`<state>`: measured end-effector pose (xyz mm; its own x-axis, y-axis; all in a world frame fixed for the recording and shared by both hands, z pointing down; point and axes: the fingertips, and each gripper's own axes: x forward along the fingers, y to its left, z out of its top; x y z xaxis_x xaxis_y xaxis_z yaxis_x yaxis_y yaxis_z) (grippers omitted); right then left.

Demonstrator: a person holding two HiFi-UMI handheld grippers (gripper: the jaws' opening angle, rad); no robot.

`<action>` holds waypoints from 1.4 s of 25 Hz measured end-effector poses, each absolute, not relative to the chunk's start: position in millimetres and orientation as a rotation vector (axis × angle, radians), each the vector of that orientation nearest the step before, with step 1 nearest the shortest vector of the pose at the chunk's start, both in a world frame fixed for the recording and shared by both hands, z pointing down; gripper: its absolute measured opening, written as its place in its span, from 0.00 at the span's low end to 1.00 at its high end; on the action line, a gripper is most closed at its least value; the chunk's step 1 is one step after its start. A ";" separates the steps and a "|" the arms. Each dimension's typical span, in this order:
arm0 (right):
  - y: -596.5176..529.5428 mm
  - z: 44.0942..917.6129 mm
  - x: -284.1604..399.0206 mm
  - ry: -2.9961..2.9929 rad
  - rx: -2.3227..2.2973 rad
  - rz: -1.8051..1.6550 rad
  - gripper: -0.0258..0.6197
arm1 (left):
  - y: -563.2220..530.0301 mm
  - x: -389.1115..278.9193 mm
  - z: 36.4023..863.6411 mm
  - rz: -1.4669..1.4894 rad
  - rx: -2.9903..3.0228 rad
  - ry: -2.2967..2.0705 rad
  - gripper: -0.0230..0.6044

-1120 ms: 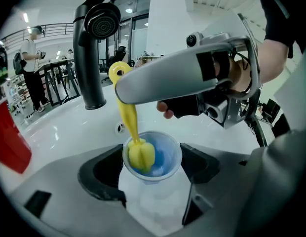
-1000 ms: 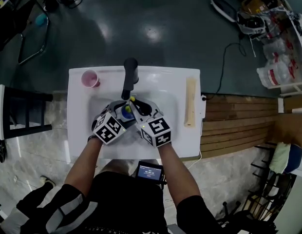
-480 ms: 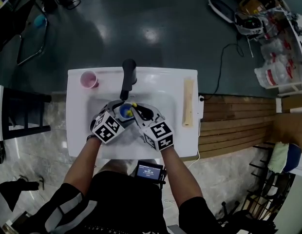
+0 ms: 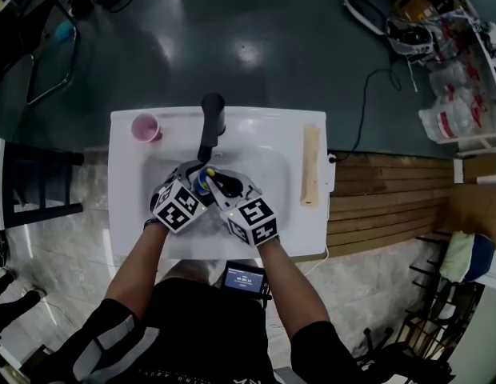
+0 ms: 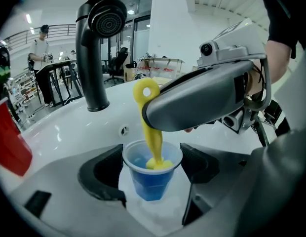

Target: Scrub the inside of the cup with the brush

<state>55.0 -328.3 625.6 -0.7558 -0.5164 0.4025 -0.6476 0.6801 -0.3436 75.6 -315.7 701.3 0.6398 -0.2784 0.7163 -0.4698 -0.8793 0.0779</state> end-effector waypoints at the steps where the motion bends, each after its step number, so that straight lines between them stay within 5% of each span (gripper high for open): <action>1: -329.7 625.5 53.5 -2.625 0.930 0.695 0.10 | -316.4 75.5 701.3 1.070 2.605 -0.607 0.62; 35: -337.1 624.9 60.6 -2.590 0.975 0.682 0.10 | -324.5 76.3 689.5 0.973 2.661 -0.611 0.62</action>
